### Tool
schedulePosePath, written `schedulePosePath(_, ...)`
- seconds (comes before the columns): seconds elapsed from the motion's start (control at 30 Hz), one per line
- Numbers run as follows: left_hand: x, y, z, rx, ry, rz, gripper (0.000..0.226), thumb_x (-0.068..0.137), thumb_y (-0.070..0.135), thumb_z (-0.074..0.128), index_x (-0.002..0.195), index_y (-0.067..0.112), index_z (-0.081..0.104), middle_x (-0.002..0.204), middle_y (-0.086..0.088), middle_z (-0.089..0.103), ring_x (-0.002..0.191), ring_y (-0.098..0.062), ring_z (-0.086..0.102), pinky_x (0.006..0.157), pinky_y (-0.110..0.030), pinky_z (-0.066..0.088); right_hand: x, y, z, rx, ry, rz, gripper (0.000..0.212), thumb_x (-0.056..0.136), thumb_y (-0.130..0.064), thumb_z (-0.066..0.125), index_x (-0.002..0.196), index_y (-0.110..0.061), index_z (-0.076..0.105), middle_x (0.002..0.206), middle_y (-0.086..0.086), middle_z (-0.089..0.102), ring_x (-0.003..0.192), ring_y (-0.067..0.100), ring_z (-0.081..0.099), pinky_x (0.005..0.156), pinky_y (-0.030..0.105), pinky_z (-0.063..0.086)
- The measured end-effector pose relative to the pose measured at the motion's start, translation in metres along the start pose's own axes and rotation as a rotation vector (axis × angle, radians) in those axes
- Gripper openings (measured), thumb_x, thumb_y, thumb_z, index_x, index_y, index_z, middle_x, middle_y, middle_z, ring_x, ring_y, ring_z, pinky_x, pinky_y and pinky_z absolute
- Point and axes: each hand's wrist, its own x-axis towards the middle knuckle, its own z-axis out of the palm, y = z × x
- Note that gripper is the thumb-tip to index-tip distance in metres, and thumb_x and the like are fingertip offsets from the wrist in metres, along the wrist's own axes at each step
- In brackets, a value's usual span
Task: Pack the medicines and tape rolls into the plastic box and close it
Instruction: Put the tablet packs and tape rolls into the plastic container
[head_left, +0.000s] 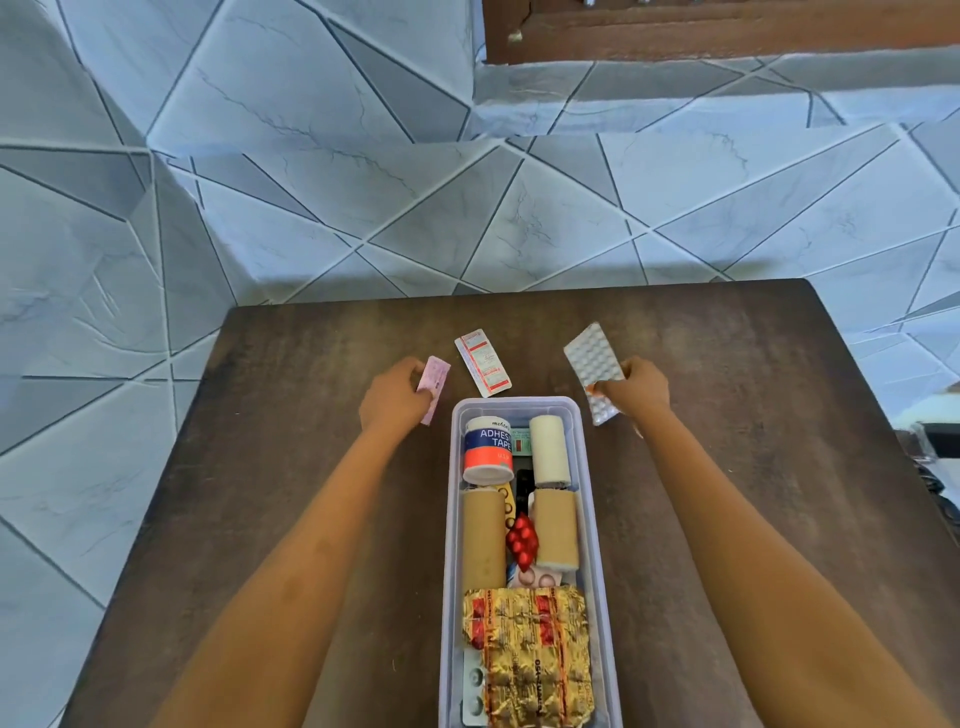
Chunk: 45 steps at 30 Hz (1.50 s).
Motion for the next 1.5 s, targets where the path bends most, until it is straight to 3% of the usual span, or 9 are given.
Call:
schedulePosePath(0.2, -0.058, 0.006, -0.026, -0.216, 0.084, 0.058, 0.018, 0.086, 0.018, 0.059, 0.102, 0.009, 0.06, 0.097, -0.006, 0.062, 0.09, -0.024, 0.058, 0.076, -0.031, 0.043, -0.08, -0.002, -0.029, 0.26, 0.142, -0.14, 0.041, 0.088, -0.015, 0.059, 0.124, 0.001, 0.046, 0.127, 0.02, 0.057, 0.115, 0.035, 0.056, 0.091, 0.041, 0.049)
schedulePosePath(0.37, -0.113, 0.009, -0.024, -0.424, -0.013, 0.117, 0.008, 0.084, 0.013, 0.063, 0.089, 0.008, 0.06, 0.098, -0.013, 0.068, 0.094, -0.031, 0.066, 0.085, -0.05, 0.056, -0.17, 0.017, -0.014, 0.357, 0.069, -0.209, 0.003, 0.09, -0.008, 0.048, 0.09, -0.009, 0.051, 0.095, 0.011, 0.06, 0.086, 0.024, 0.058, 0.059, 0.026, 0.041)
schedulePosePath(0.47, -0.142, 0.005, -0.018, -0.47, -0.097, 0.152, 0.021, 0.083, 0.009, 0.064, 0.099, 0.016, 0.054, 0.101, -0.004, 0.065, 0.097, -0.024, 0.066, 0.085, -0.046, 0.057, -0.212, 0.035, 0.005, 0.312, 0.003, -0.205, 0.018, 0.09, -0.006, 0.047, 0.108, -0.002, 0.05, 0.098, 0.006, 0.059, 0.084, 0.019, 0.056, 0.052, 0.014, 0.042)
schedulePosePath(0.7, -0.185, -0.011, -0.004, -0.353, -0.191, 0.178, 0.038, 0.081, 0.006, 0.065, 0.114, 0.024, 0.057, 0.099, -0.014, 0.069, 0.094, -0.027, 0.068, 0.082, -0.045, 0.059, -0.26, 0.058, 0.033, 0.11, -0.25, -0.175, 0.057, 0.091, -0.009, 0.05, 0.139, -0.013, 0.021, 0.139, 0.016, 0.047, 0.123, 0.032, 0.05, 0.097, 0.04, 0.046)
schedulePosePath(0.93, -0.222, -0.005, -0.002, -0.327, -0.086, 0.142, 0.034, 0.083, 0.001, 0.061, 0.113, 0.016, 0.058, 0.09, -0.007, 0.064, 0.086, -0.023, 0.066, 0.066, -0.029, 0.058, -0.281, 0.072, 0.032, -0.486, -0.216, -0.392, 0.048, 0.088, -0.021, 0.058, 0.127, -0.005, 0.036, 0.121, 0.015, 0.06, 0.107, 0.029, 0.06, 0.08, 0.033, 0.049)
schedulePosePath(1.1, -0.238, -0.008, 0.004, -0.273, -0.017, 0.119, 0.036, 0.081, 0.001, 0.062, 0.113, 0.017, 0.06, 0.085, -0.005, 0.064, 0.089, -0.029, 0.067, 0.08, -0.045, 0.059, -0.287, 0.078, 0.029, -0.648, -0.093, -0.478, 0.035, 0.091, -0.013, 0.053, 0.124, -0.006, 0.043, 0.124, 0.013, 0.056, 0.106, 0.023, 0.059, 0.083, 0.029, 0.051)
schedulePosePath(1.27, -0.244, -0.009, 0.014, -0.112, -0.026, 0.139, 0.032, 0.082, 0.002, 0.061, 0.112, 0.012, 0.064, 0.103, -0.009, 0.068, 0.094, -0.025, 0.065, 0.085, -0.042, 0.057, -0.276, 0.087, 0.02, -0.95, -0.139, -0.773, 0.048, 0.092, -0.022, 0.049, 0.137, -0.013, 0.035, 0.151, 0.014, 0.028, 0.142, 0.033, 0.019, 0.115, 0.048, 0.019)
schedulePosePath(1.37, -0.24, -0.004, 0.021, 0.045, -0.084, 0.185, 0.027, 0.085, 0.005, 0.059, 0.108, 0.015, 0.069, 0.111, -0.008, 0.07, 0.099, -0.021, 0.065, 0.082, -0.028, 0.053, -0.266, 0.089, 0.012, -1.036, -0.192, -0.753, 0.043, 0.092, -0.027, 0.043, 0.134, -0.015, 0.042, 0.145, 0.014, 0.042, 0.145, 0.033, 0.01, 0.117, 0.054, 0.002)
schedulePosePath(1.5, -0.236, 0.006, 0.034, 0.29, -0.16, 0.233, 0.025, 0.087, 0.006, 0.057, 0.106, 0.014, 0.071, 0.111, -0.006, 0.071, 0.097, -0.019, 0.066, 0.085, -0.028, 0.052, -0.262, 0.09, 0.004, -1.046, -0.202, -0.77, 0.037, 0.092, -0.028, 0.042, 0.124, -0.012, 0.052, 0.138, 0.014, 0.051, 0.145, 0.031, 0.013, 0.117, 0.053, 0.003)
